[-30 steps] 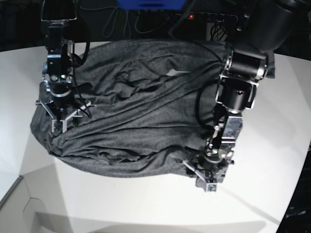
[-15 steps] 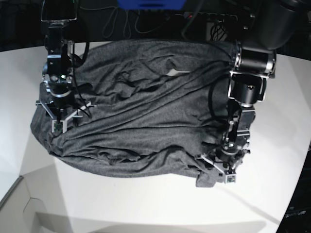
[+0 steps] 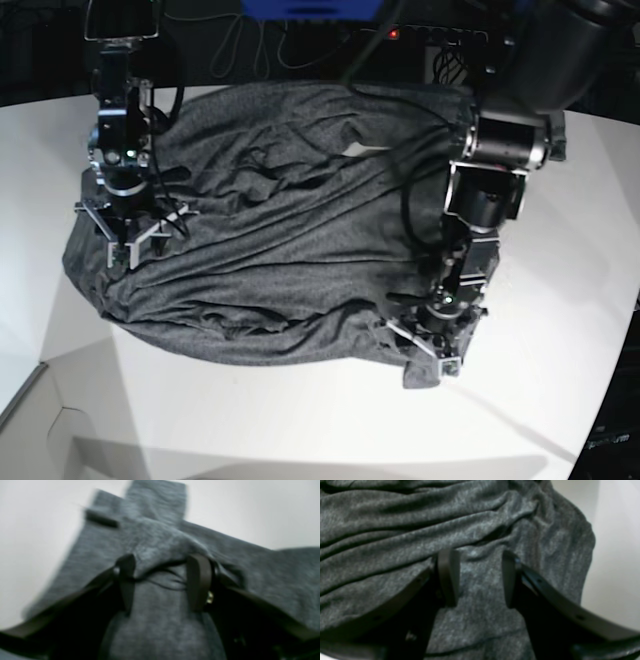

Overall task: Layout the t-shirt on the table in an organized manner, then fold the t-shirt properly
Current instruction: 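Pull the left gripper's grasped edge outward, unfolding the grey shirt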

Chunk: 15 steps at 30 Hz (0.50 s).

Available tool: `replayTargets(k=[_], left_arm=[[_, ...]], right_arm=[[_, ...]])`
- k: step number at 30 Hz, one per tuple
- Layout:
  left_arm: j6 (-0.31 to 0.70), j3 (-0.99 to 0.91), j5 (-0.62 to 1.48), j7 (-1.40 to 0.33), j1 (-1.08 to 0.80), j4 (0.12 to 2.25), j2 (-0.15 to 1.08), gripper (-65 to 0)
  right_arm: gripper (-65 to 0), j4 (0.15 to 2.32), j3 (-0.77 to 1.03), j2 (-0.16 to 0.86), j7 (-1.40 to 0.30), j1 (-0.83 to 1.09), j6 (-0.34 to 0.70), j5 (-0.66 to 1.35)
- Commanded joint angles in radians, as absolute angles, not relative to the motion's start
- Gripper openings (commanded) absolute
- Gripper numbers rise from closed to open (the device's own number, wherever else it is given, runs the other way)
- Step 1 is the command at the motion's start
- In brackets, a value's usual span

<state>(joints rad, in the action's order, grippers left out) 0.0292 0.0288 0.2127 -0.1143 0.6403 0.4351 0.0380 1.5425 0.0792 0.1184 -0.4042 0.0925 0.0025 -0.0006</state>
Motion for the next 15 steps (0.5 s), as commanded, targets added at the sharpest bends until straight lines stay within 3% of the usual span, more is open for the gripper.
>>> replayTargets(k=[1,8,11,14,15], left_arm=[[0.031,0.028,0.213,-0.076,0.676,0.450,0.045,-32.6],[0.031,0.030,0.213,-0.048,0.680,0.438,0.030,-33.8],[0.031,0.030,0.213,-0.048,0.682,0.438,0.030,-45.2],[0.031,0.028,0.213,-0.047,0.690,0.438,0.028,-65.0],[0.031,0.028,0.214,-0.047,0.697,0.438,0.028,-65.0]], right_arm=[[-37.3,1.560,0.082,0.127,-0.380,0.081,0.001,-0.002],[-37.3,1.560,0.082,0.127,-0.380,0.091,0.001,-0.002],[-37.3,1.560,0.082,0.127,-0.380,0.091,0.001,-0.002],[-37.3,1.560,0.082,0.127,-0.380,0.093,0.001,-0.002],[-37.3,1.560,0.082,0.127,-0.380,0.093,0.001,-0.002]])
